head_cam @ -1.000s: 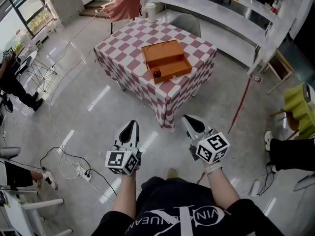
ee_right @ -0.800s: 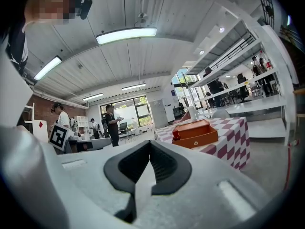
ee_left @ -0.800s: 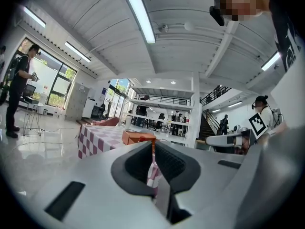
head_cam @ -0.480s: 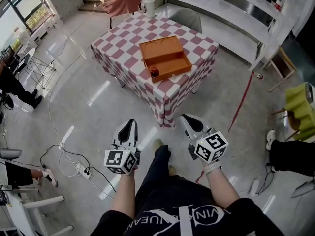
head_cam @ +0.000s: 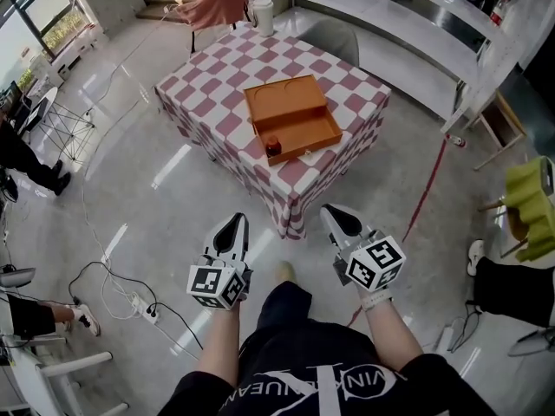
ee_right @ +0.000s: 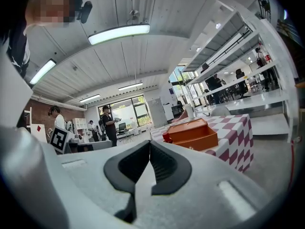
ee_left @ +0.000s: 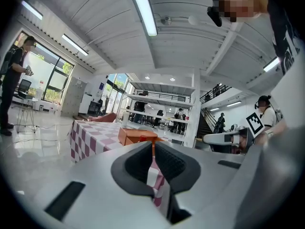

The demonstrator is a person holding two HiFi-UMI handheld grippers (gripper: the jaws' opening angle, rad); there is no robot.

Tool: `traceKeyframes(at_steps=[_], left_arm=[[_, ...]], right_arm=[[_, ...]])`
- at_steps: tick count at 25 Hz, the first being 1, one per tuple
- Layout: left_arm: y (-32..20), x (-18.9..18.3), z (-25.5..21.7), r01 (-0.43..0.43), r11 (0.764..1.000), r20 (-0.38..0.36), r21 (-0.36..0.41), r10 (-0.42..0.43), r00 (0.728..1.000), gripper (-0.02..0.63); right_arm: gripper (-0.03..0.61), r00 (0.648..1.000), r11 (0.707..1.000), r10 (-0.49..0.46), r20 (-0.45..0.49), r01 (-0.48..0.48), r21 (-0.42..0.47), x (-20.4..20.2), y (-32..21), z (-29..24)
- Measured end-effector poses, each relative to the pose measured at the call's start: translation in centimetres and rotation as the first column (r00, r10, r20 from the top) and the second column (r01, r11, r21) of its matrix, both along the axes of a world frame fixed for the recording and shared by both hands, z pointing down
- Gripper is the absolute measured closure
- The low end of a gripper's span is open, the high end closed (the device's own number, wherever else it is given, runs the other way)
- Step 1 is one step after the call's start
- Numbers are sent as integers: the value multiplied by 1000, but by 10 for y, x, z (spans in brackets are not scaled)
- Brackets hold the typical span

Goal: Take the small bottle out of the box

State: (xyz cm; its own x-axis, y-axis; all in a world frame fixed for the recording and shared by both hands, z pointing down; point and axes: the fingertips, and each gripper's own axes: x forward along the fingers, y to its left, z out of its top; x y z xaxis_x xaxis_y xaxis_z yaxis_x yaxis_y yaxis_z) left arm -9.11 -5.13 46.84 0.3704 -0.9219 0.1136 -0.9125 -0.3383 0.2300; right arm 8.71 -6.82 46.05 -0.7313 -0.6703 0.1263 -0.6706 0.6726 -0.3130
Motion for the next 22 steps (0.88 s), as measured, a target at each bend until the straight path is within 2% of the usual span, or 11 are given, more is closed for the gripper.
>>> traceKeyframes(at_steps=[9, 22], left_arm=[[-61, -6, 6, -14, 1000, -20, -18, 13, 1000, 594], [-131, -21, 23, -48, 997, -17, -57, 47, 999, 594]], right_arm=[[572, 997, 999, -45, -64, 46, 12, -26, -58, 1], [560, 975, 993, -111, -192, 117, 23, -66, -122, 17]])
